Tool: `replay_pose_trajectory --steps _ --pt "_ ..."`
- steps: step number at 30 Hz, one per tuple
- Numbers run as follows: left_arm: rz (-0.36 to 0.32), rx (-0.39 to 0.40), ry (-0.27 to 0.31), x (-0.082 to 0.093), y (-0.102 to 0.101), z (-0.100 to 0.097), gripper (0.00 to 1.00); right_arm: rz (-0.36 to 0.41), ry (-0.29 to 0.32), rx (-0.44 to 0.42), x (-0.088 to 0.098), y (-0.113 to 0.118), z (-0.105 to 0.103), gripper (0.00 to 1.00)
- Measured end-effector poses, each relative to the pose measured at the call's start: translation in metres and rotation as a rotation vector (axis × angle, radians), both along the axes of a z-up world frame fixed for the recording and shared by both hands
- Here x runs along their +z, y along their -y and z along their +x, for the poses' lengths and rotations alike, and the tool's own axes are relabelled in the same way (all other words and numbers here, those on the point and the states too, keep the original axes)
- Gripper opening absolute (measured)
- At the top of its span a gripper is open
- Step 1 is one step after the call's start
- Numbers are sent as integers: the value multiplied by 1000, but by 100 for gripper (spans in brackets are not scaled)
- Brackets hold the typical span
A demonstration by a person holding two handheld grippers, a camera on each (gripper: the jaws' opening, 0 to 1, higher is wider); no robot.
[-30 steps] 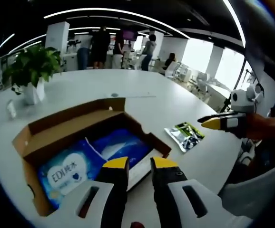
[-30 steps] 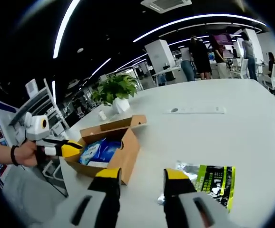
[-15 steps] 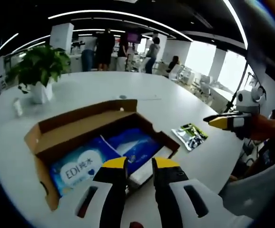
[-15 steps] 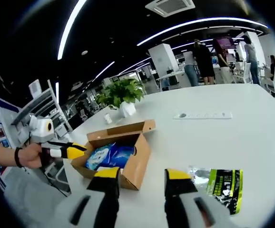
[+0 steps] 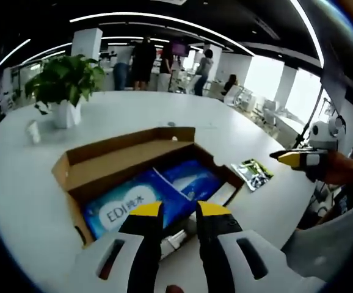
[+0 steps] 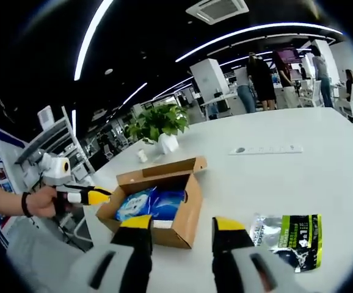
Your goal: Operate the shoe box by opening the lid, removing the specified soft item, and placing it in the target area until the item is outside and the box remains undamaged.
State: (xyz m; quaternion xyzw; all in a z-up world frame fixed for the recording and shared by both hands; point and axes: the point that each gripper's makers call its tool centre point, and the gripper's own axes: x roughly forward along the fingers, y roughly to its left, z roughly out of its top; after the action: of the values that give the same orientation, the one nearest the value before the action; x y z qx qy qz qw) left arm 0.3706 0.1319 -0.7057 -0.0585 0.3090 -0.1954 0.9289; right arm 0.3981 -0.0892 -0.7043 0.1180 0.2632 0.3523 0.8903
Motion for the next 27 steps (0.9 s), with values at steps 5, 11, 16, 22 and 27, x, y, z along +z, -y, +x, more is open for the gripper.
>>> replay_pose_trajectory --steps 5,11,16,22,27 --pt "1 0 0 2 -2 -4 20 -1 8 -3 0 -5 -5 35" --pt "-1 -6 -2 2 -3 -8 21 -4 12 -5 2 -7 -9 36" --pt "-4 -10 -3 2 -4 -11 21 -3 13 -10 1 -10 -15 36" --pt "-2 -19 -7 0 -4 -15 21 -3 5 -10 -4 -15 -25 36" --pt "-4 -28 -8 -1 -3 -17 21 -3 1 -8 -4 -20 -32 36"
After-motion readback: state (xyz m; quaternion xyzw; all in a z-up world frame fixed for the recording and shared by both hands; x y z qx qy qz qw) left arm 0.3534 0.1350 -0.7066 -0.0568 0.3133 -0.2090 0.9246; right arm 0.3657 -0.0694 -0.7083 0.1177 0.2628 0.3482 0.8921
